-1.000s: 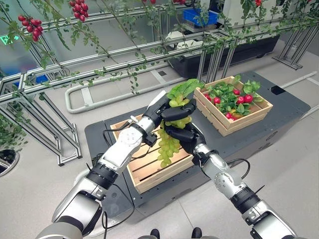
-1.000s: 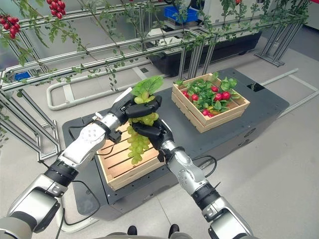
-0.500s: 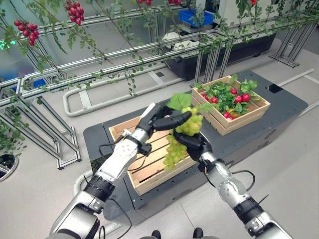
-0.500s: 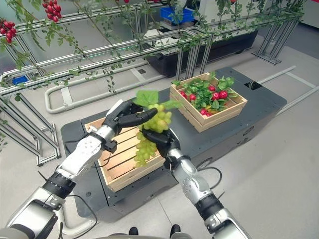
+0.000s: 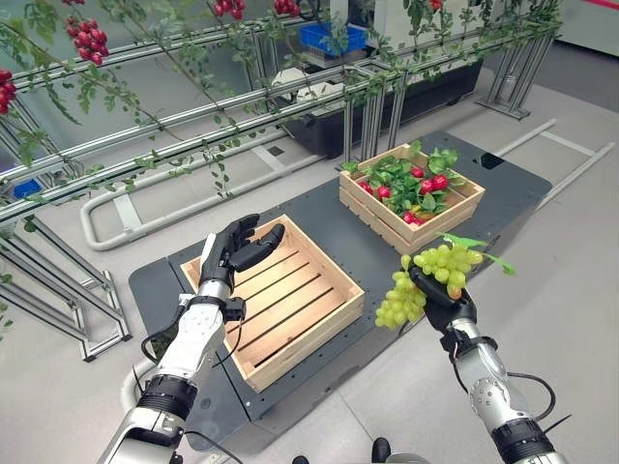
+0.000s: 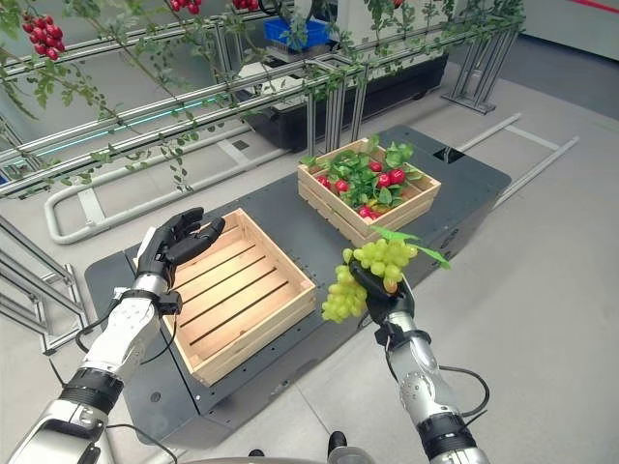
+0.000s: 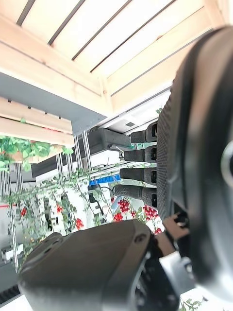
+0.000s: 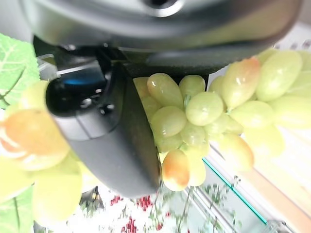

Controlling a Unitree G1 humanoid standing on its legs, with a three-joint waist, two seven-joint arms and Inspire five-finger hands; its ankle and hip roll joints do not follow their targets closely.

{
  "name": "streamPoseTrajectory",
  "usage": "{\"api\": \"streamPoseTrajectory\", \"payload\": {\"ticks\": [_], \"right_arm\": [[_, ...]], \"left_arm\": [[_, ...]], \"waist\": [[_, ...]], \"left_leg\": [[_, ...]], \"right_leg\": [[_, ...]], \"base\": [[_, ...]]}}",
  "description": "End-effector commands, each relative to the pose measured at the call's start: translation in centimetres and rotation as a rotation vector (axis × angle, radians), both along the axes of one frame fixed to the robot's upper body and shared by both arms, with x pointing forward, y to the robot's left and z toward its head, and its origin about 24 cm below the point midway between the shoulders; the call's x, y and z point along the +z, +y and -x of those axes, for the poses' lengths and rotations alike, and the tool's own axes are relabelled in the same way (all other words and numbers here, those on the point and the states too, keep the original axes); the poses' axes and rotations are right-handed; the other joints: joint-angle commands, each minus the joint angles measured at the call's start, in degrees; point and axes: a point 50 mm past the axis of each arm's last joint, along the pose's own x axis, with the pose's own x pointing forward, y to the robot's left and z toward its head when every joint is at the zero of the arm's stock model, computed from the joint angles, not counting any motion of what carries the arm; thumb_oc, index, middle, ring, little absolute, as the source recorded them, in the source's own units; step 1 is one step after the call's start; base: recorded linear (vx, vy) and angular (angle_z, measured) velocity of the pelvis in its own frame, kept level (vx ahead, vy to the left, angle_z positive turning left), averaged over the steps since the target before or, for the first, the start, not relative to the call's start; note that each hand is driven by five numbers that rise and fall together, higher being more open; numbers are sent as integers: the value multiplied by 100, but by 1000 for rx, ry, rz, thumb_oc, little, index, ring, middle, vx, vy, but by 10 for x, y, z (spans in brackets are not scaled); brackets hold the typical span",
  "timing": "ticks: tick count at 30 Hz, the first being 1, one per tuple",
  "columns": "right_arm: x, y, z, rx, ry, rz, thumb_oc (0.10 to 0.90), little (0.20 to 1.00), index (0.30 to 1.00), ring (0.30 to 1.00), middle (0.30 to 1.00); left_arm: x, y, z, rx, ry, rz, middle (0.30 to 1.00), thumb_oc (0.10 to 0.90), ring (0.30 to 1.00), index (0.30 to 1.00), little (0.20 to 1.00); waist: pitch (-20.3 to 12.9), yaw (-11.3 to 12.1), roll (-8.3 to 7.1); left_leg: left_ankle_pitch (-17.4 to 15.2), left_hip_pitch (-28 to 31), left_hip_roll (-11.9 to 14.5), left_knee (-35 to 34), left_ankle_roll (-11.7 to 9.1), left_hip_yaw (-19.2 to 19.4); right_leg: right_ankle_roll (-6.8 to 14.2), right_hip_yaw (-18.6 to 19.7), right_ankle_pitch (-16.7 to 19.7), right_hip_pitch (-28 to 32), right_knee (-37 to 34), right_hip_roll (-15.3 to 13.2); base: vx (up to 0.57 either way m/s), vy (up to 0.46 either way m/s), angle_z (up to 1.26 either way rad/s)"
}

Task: Pick up the fruits from the basket on one side to the basket on the other side

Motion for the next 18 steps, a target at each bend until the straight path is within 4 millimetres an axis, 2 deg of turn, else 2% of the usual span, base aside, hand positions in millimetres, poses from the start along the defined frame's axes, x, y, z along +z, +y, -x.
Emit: {"api": "streamPoseTrajectory", "payload": {"ticks": [1,8,10,14,15,17,18], "right_arm": [[38,-18,-13,-63,-257,-36,400,300,300,300,300],[21,-33,6,-140,-189,-27,400,300,300,300,300],[16,-37,13,-169,-181,-38,400,300,300,300,300],[24,-39,14,-175,-217,-22,400,300,300,300,300],[26,-40,14,-171,-225,-14,400,300,300,300,300],[33,-42,13,-154,-249,5,400,300,300,300,300],[37,-41,10,-131,-260,8,400,300,300,300,300]], "left_arm": [[26,14,-11,26,-184,68,900,800,900,900,900],[-4,12,11,17,-122,181,900,800,900,900,900],[-19,9,21,25,-92,252,900,800,900,900,900],[-29,6,35,18,-72,304,900,800,900,900,900],[-32,7,38,22,-69,322,900,800,900,900,900],[-39,9,48,47,-61,363,900,800,900,900,900],[-44,11,53,79,-58,389,900,800,900,900,900]], "waist": [[-515,-186,24],[-459,-300,-24],[-423,-334,-68],[-328,-342,-113],[-292,-329,-143],[-156,-239,-258],[-91,-135,-295]], "left_leg": [[-609,-1,107,12,-34,-20],[-631,23,144,12,-33,67],[-627,33,170,12,-29,115],[-551,120,204,12,-15,105],[-608,52,210,248,-26,97],[-852,-324,94,1257,-13,-221],[-933,-610,-122,1713,54,-727]], "right_leg": [[48,-2,-584,362,34,-167],[30,150,-555,331,34,-112],[-10,177,-555,341,34,-63],[-154,351,-685,302,241,74],[-197,418,-703,270,312,88],[-264,594,-652,227,407,77],[-288,819,-601,161,444,103]], "base": [[29,-19,-15],[41,-66,-20],[36,-171,-10],[6,-128,-7],[-42,-79,-11],[-74,-28,-24],[-91,57,-49]]}}
